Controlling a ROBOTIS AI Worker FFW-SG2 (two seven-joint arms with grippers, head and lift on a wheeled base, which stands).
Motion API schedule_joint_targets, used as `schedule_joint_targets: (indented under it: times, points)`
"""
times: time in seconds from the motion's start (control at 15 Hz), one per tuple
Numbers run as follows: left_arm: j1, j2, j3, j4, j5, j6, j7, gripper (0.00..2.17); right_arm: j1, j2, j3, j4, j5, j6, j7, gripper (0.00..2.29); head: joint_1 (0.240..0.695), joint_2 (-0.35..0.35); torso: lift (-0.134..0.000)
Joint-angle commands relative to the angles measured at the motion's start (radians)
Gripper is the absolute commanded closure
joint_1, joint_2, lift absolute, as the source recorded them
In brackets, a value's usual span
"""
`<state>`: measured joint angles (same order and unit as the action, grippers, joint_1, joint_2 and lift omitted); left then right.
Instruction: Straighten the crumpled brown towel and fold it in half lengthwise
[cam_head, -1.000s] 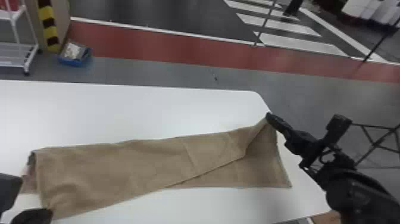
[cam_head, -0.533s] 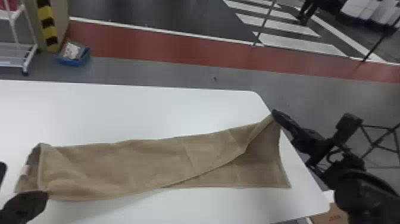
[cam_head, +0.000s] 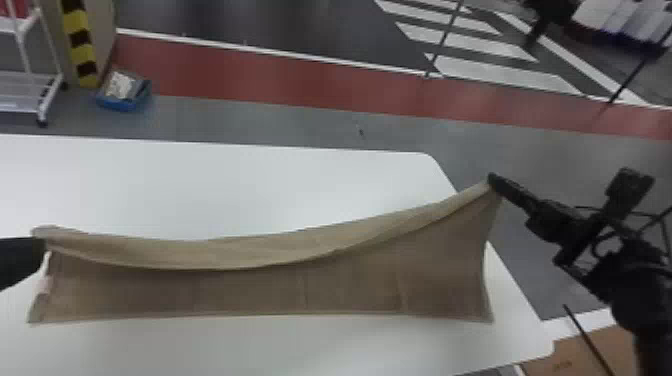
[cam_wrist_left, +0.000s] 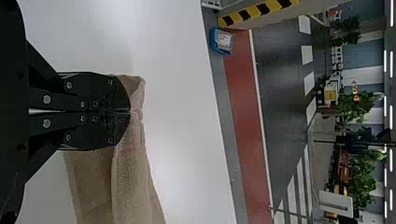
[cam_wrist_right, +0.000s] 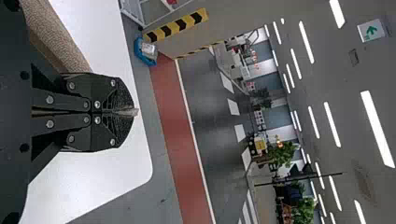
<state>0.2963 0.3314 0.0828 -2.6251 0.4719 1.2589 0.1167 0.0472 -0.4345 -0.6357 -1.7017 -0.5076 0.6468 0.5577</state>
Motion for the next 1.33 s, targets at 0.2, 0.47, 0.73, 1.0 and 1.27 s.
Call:
schedule_joint_targets:
  times: [0.2, 0.47, 0.73, 1.0, 1.27]
  points:
    - [-0.221, -0.015, -0.002, 0.211, 0.065, 0.001, 0.003, 1.72, -0.219, -0.015, 0.171, 0.186, 0.113, 0.0, -0.015, 1.21, 0.695, -0.331, -0.123]
    - [-0.497, -0.015, -0.012, 0.517, 0.132, -0.017, -0.017, 1.72, -0.474, -0.013, 0.3, 0.409, 0.158, -0.043, -0.039, 1.21, 0.649, -0.263, -0.123]
    - [-0.798, 0.001, -0.077, 0.881, 0.134, -0.229, -0.052, 1.72, -0.691, -0.013, 0.389, 0.683, 0.162, -0.243, -0.064, 1.21, 0.544, -0.203, -0.123]
    - [-0.979, 0.001, -0.135, 1.073, 0.128, -0.407, -0.106, 1.72, -0.856, -0.021, 0.386, 0.895, 0.144, -0.445, -0.064, 1.21, 0.407, -0.178, -0.123]
    - [-0.775, 0.028, -0.1, 0.912, 0.143, -0.394, -0.12, 1.72, -0.736, -0.079, 0.399, 0.837, 0.067, -0.414, 0.008, 1.21, 0.335, -0.199, -0.123]
